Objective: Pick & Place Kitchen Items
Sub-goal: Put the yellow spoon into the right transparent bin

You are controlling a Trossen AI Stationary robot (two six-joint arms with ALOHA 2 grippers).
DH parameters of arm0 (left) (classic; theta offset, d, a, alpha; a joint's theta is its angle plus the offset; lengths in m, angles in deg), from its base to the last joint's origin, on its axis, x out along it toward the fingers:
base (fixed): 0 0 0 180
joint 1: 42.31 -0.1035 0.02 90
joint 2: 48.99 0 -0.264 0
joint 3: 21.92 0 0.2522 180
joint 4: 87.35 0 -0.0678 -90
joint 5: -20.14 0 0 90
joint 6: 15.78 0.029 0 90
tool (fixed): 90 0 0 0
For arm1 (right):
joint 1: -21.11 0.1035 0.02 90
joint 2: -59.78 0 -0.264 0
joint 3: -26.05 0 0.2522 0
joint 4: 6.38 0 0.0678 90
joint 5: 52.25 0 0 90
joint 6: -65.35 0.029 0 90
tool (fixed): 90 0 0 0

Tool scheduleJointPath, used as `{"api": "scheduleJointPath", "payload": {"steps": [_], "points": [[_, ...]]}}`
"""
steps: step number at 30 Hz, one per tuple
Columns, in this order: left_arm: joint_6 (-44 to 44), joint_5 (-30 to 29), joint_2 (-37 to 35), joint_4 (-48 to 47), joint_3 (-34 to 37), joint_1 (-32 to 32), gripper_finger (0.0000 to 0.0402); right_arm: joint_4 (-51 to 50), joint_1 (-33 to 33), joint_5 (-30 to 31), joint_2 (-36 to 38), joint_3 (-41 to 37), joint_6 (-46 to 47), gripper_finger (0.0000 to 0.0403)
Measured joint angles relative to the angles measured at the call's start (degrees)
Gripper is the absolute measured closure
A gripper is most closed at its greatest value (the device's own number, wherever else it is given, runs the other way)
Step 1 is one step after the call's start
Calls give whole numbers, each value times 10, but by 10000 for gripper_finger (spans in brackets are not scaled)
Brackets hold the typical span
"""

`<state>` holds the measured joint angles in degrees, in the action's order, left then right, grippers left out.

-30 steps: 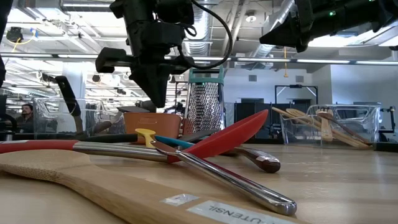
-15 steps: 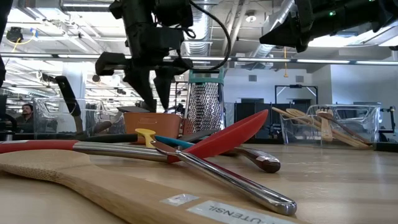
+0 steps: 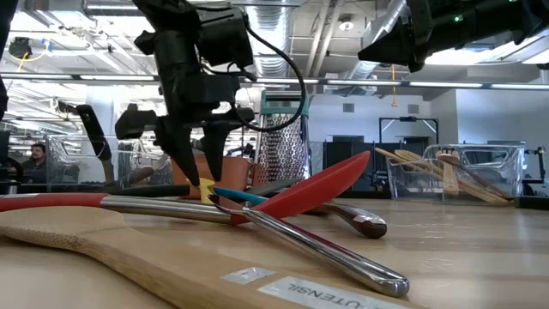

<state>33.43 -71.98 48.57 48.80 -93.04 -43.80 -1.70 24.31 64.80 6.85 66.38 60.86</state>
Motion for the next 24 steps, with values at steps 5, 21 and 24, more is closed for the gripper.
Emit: {"api": "scheduleJointPath", "payload": {"steps": [5,21,24], "points": [[-1,0,0,12,20,-9,271,0,0,0,0,0,0,402],[-2,0,0,66,59,-13,279,0,0,0,0,0,0,402],[-2,0,0,68,59,-13,301,0,0,0,0,0,0,402]]}}
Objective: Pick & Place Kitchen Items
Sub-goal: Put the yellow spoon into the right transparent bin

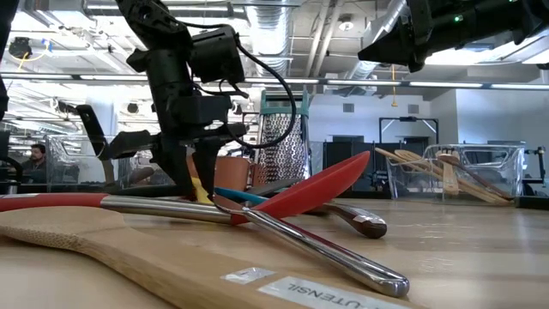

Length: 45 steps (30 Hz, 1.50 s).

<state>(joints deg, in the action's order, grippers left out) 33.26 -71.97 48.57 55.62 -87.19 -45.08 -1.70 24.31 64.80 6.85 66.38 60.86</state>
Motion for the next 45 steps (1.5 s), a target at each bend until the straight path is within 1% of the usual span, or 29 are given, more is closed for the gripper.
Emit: {"api": "scheduleJointPath", "payload": {"steps": [7,11,18,24,29,33,37,41,42,45], "points": [[-1,-2,0,8,0,0,372,0,0,0,0,0,0,402],[-3,-4,0,9,-1,0,393,0,0,0,0,0,0,402],[-58,-4,0,10,-1,4,395,0,0,0,0,0,0,402],[-66,-9,-1,8,-1,25,395,0,0,0,0,0,0,402],[-67,-41,-1,3,-4,45,395,0,0,0,0,0,0,402],[-91,-40,-7,-2,-19,52,395,0,0,0,0,0,0,402],[-118,-45,-33,-19,-37,52,395,0,0,0,0,0,0,402],[-122,-54,-76,-23,-44,52,396,0,0,0,0,0,0,402],[-130,-61,-89,-20,-46,52,396,0,0,0,0,0,0,402],[-181,-107,-121,-20,-59,52,396,1,0,0,0,0,0,402]]}}
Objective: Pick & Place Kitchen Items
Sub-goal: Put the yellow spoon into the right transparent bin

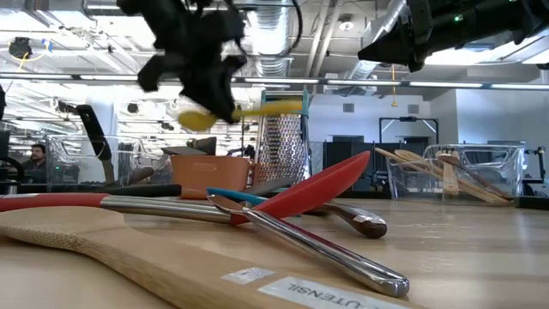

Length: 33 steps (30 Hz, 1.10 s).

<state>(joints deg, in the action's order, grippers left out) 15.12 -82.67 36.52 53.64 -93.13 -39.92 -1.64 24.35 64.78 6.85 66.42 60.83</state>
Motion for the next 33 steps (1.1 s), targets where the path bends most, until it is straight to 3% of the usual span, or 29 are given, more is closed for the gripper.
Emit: {"api": "scheduleJointPath", "payload": {"steps": [6,13,22,28,33], "points": [[-82,-23,-56,-3,-40,-3,396,10,0,0,0,0,0,402],[-162,-19,-68,-3,-75,-15,396,35,1,0,0,0,0,402],[-209,-17,-67,-5,-76,-98,396,52,23,0,-6,0,-35,402],[-243,26,-46,-8,-77,-144,396,82,48,49,-100,41,-128,402],[-244,37,-29,-7,-77,-138,396,82,54,94,-219,114,-200,402]]}}
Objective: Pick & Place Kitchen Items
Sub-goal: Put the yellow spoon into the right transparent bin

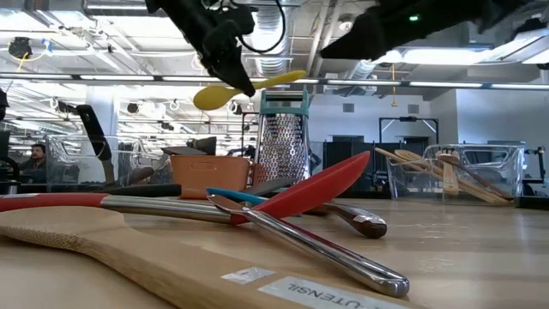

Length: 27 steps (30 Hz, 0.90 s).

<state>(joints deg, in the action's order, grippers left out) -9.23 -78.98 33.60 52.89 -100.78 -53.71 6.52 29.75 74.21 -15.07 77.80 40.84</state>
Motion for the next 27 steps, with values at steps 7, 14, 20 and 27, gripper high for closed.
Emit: {"api": "scheduleJointPath", "payload": {"steps": [7,14,20,27], "points": [[0,0,0,-7,0,16,395,-10,20,121,-138,112,-120,403],[-45,11,0,-23,0,17,395,-83,41,224,-224,203,-166,399],[-56,63,0,-23,0,17,395,-117,49,269,-276,243,-167,354],[-56,83,0,-26,0,17,395,-115,67,296,-287,256,-179,263]]}}
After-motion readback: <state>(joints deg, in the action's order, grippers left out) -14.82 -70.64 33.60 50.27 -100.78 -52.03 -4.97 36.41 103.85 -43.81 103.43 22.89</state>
